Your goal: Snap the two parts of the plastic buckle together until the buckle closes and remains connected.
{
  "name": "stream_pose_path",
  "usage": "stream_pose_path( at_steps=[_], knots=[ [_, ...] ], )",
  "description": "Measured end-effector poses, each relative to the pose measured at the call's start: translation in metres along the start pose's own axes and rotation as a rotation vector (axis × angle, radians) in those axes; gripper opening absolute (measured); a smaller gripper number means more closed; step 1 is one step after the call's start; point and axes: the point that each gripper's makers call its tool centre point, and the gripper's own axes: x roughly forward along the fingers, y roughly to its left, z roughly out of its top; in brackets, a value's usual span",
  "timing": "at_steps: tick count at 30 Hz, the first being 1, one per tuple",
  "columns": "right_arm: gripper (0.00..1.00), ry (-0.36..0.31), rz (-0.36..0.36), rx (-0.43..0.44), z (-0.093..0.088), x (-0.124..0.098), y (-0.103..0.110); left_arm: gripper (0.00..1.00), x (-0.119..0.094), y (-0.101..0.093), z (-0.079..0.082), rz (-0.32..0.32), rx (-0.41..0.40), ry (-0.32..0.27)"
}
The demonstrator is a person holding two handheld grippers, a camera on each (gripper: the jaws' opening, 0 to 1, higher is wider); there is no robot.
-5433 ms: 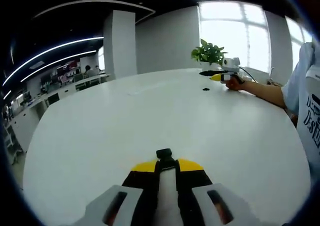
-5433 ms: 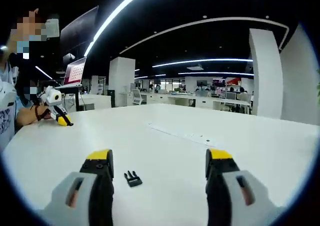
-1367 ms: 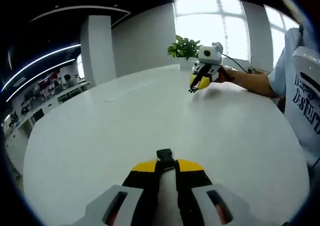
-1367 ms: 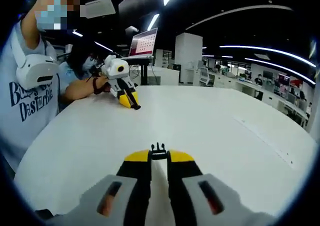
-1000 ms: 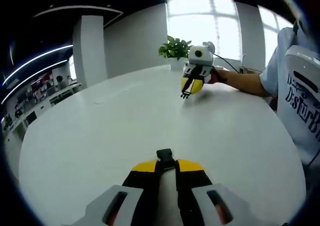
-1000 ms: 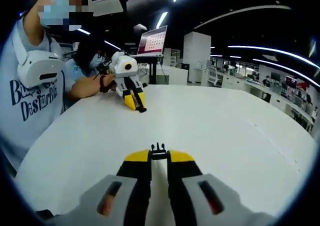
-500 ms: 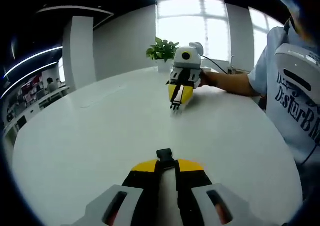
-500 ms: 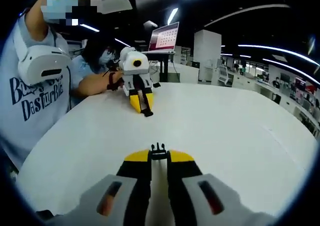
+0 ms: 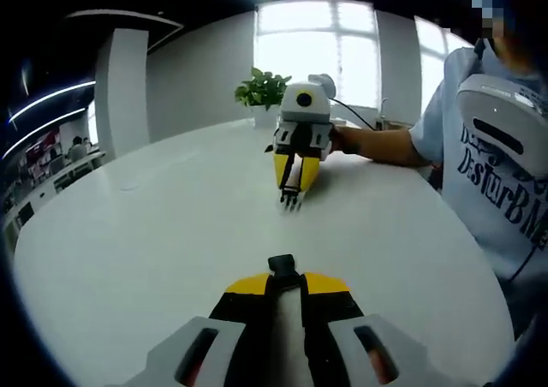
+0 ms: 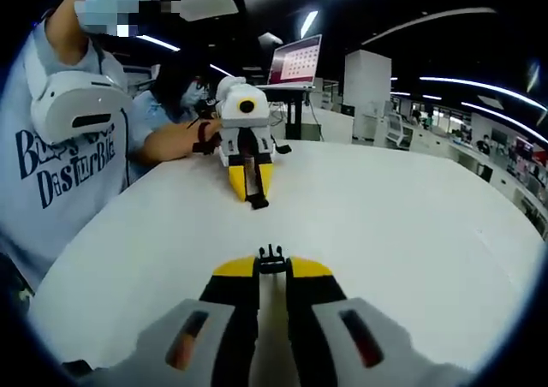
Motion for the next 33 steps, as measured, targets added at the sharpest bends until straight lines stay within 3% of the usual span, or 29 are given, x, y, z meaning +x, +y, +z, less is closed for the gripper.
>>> stream_pose_path(
  at_steps=[33],
  knots=[
    [0.11,0.010,0.028,0.006,-0.0037,0.0105,0.0055,0.11,0.0033,-0.0087,0.0023,-0.044,-0.002,-0.025]
  ],
)
